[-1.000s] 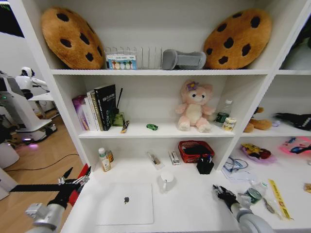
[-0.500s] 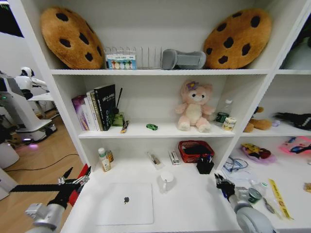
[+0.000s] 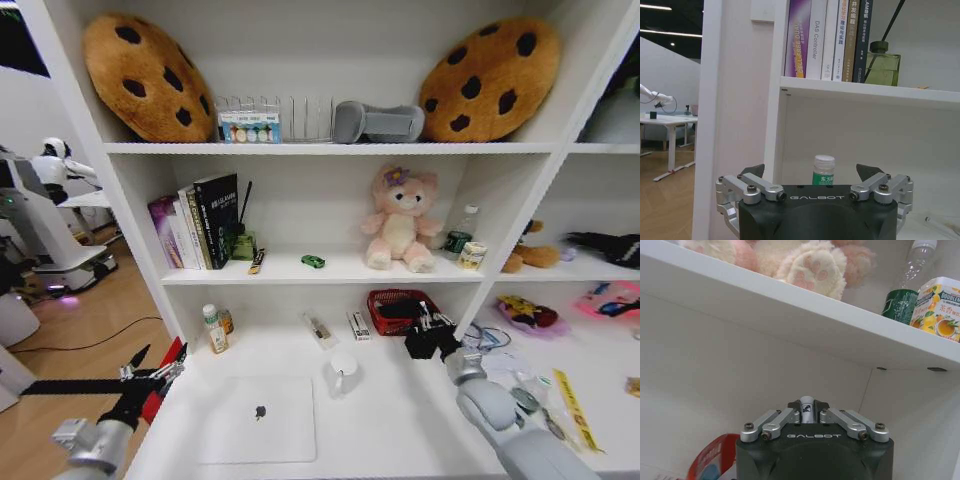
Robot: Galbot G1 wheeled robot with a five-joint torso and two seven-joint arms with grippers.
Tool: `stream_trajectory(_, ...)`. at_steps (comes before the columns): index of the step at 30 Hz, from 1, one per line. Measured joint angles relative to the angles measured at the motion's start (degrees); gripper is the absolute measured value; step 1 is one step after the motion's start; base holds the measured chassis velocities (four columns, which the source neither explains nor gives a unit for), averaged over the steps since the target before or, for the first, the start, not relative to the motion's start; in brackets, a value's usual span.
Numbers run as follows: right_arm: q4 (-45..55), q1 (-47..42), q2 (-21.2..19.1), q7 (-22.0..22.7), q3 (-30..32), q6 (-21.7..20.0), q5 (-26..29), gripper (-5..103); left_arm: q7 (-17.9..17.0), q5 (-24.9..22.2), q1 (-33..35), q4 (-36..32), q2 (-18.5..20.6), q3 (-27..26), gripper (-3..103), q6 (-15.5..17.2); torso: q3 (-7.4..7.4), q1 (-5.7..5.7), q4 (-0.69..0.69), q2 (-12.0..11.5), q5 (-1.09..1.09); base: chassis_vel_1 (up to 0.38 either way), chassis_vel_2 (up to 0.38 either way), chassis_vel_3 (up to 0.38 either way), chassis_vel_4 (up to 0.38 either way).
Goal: Organize the objects on the table.
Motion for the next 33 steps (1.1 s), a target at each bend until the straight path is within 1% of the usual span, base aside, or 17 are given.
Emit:
stream_trajectory(1, 0.0, 0.0, 0.0, 0.0, 0.0, 0.0, 0.0, 13, 0.0, 0.0, 0.0, 0.0, 0.0, 0.0, 100, 0.0, 0.0, 0.0, 0.0, 0.0, 0.0, 0.0, 0.0, 0.0, 0.0)
stream_trajectory(3, -3.9, 3.12, 0.49, -0.13, -1.2, 0.62, -0.16, 13, 0.0, 0.0, 0.0, 0.0, 0.0, 0.0, 100, 0.0, 0.0, 0.0, 0.0, 0.0, 0.04, 0.0, 0.0, 0.0, 0.0)
stream_trajectory(4, -3.9, 3.12, 0.49, -0.13, -1.2, 0.62, -0.16, 13, 0.0, 0.0, 0.0, 0.0, 0.0, 0.0, 100, 0.0, 0.0, 0.0, 0.0, 0.0, 0.04, 0.0, 0.0, 0.0, 0.0)
stream_trajectory(7, -8.28, 5.47, 0.91, -0.66, -2.12, 1.66, -0.5, 13, 0.0, 0.0, 0.0, 0.0, 0.0, 0.0, 100, 0.0, 0.0, 0.0, -0.01, 0.0, 0.02, 0.0, 0.0, 0.0, 0.0)
stream_trajectory(18, -13.84, 7.43, 1.68, -1.39, -2.72, 3.42, -0.41, 13, 0.0, 0.0, 0.0, 0.0, 0.0, 0.0, 100, 0.0, -0.01, 0.0, -0.02, 0.0, 0.02, 0.0, 0.0, 0.0, 0.0)
stream_trajectory(27, -14.37, 8.32, 2.02, -1.43, -3.28, 3.47, 0.21, 13, 0.0, 0.0, 0.0, 0.0, 0.0, 0.0, 100, 0.0, -0.01, 0.0, -0.01, 0.0, 0.02, 0.0, 0.0, 0.0, 0.0)
stream_trajectory(33, -11.6, 5.66, 2.73, -1.16, -2.65, 3.31, -0.3, 13, 0.0, 0.0, 0.0, 0.0, 0.0, 0.0, 100, 0.0, -0.01, 0.0, -0.01, 0.0, 0.02, 0.0, 0.0, 0.0, 0.0)
